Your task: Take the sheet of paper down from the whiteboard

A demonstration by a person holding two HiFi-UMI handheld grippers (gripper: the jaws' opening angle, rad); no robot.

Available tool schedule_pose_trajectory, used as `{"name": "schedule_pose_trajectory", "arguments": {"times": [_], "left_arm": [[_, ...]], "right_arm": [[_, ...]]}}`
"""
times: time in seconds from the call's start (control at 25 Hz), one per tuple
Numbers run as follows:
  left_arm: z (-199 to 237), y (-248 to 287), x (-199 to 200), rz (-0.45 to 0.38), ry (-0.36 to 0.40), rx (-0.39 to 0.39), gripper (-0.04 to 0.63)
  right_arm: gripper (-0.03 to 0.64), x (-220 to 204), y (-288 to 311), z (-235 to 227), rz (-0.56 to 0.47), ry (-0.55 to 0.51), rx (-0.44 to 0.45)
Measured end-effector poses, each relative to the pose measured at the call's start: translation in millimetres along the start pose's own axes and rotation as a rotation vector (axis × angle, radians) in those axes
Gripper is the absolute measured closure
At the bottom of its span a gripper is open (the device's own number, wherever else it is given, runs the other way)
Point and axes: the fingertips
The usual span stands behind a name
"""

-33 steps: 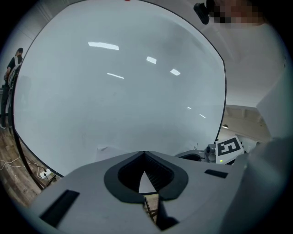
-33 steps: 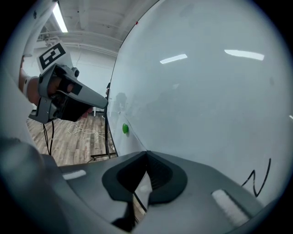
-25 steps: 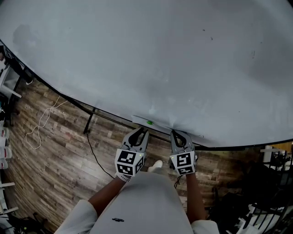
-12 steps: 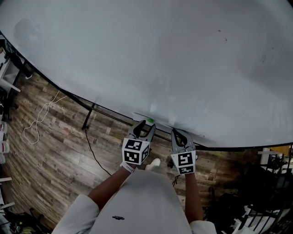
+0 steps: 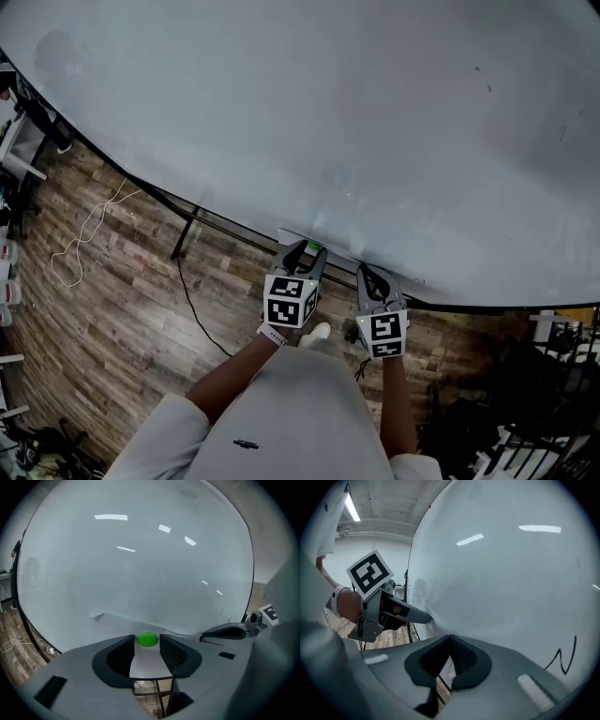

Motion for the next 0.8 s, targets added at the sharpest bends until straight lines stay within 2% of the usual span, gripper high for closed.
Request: {"name": "schedule_pose_trajectory", "arguments": {"times": [0.16,0.32,0.8], "left_arm": [[0.9,0.1,0.2,0.009,-0.002,0.020,0.427],[-0.1,1.2,-1.1,0.013,-0.015,0.026,0.472],[-0.9,-6.5,4.6,0.009,-0.002,-0.003,0.474]], "right_arm": [[0.604,0.5,0.9,0.4,-0.002,0.009,0.003],[0.604,0.9,1.7,0.4,-0.004,0.012,0.004],[0.606,3.1,0.0,8.8,-0.008,0.035,-0.003]]}}
Point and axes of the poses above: the fingertips, and each gripper's own axes: y forward along the fingers, z to its left, x out of its top, and after that the axes turned 4 degrees about -z, right-handed
